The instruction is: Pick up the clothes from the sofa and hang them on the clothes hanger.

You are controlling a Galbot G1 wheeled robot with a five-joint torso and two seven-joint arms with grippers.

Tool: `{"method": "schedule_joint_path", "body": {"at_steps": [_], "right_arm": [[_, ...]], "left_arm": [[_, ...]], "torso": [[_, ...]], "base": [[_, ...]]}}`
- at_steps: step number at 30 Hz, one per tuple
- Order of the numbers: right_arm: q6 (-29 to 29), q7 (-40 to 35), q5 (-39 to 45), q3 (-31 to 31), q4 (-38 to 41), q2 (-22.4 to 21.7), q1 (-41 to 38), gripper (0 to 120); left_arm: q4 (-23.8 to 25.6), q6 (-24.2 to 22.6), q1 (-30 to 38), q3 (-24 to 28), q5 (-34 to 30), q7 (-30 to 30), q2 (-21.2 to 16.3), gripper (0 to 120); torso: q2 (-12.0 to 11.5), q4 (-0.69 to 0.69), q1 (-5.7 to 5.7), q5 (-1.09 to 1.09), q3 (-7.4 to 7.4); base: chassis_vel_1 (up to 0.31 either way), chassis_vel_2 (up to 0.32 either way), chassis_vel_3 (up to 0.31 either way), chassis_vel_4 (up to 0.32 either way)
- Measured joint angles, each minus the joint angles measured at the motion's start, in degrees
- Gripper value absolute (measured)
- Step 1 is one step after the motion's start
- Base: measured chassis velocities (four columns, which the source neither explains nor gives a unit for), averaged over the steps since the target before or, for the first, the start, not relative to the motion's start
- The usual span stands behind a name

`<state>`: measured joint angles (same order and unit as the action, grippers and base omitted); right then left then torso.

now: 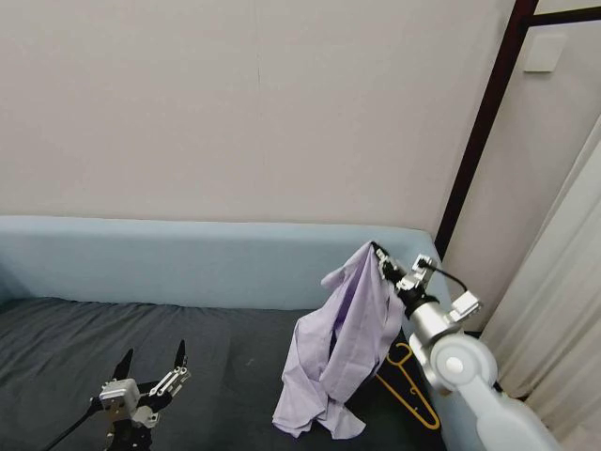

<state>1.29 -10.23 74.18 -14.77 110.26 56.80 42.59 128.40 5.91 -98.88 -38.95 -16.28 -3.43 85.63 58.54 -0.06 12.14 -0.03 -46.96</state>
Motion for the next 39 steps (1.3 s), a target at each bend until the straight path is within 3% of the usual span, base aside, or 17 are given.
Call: {"method": "schedule_joint_path", "body": {"at_steps": [7,12,18,22,26,28,33,38,39], "right_arm": [[7.6,-12.4,7.9,-3.1,8.4,-7.4,-7.2,0],[11.4,-16.1,11.4,-5.2,14.0,-12.3,-9.9,0],[15.7,-19.5,15.7,-7.2,18.1,-14.7,-12.4,0],[19.6,-20.6,15.4,-5.2,19.5,-15.2,-12.7,0],[22.2,-20.2,9.8,1.1,17.7,-13.1,-9.4,0],[22.2,-20.2,9.8,1.1,17.7,-13.1,-9.4,0],[23.0,-18.7,2.5,7.2,12.8,-8.6,-6.1,0],[21.1,-13.9,-16.7,21.1,-6.2,4.9,0.0,0],[21.1,-13.9,-16.7,21.1,-6.2,4.9,0.0,0]], "left_arm": [[-0.9,-0.2,1.2,0.5,-0.3,-0.1,-0.2,100],[-1.6,-0.4,2.0,0.9,-0.5,-0.1,-0.6,100],[-2.1,-0.5,2.4,0.8,-1.2,-0.1,-1.1,100],[-2.4,-0.6,2.5,0.7,-1.5,-0.1,-1.3,100],[-2.4,-0.6,2.3,0.4,-1.6,-0.3,-1.4,100],[-2.4,-0.6,2.3,0.3,-1.6,-0.3,-1.4,100],[-2.3,-0.6,2.1,-0.2,-1.7,-0.6,-1.5,100],[-1.5,-0.6,1.2,-1.2,-1.7,-1.0,-1.2,100],[-1.5,-0.6,1.2,-1.2,-1.7,-1.0,-1.2,100]], "torso": [[0.0,-0.02,0.00,0.00,0.00],[0.0,-0.01,0.00,0.00,0.00],[0.0,-0.01,-0.01,0.00,0.01],[0.0,-0.01,-0.02,-0.02,0.01],[0.0,-0.01,-0.01,-0.02,0.01],[0.0,-0.01,-0.01,-0.02,0.01],[0.0,0.00,-0.01,0.00,0.00],[0.0,0.00,-0.01,-0.02,0.01],[0.0,0.00,-0.01,-0.02,0.01]], "base": [[0.000,0.000,0.000,0.000],[0.000,0.000,0.000,0.000],[0.000,0.000,0.000,0.000],[0.000,0.000,0.000,0.000],[0.000,0.000,0.000,0.000],[0.000,0.000,0.000,0.000],[0.000,0.000,0.000,0.000],[0.000,0.000,0.000,0.000],[0.000,0.000,0.000,0.000]]}}
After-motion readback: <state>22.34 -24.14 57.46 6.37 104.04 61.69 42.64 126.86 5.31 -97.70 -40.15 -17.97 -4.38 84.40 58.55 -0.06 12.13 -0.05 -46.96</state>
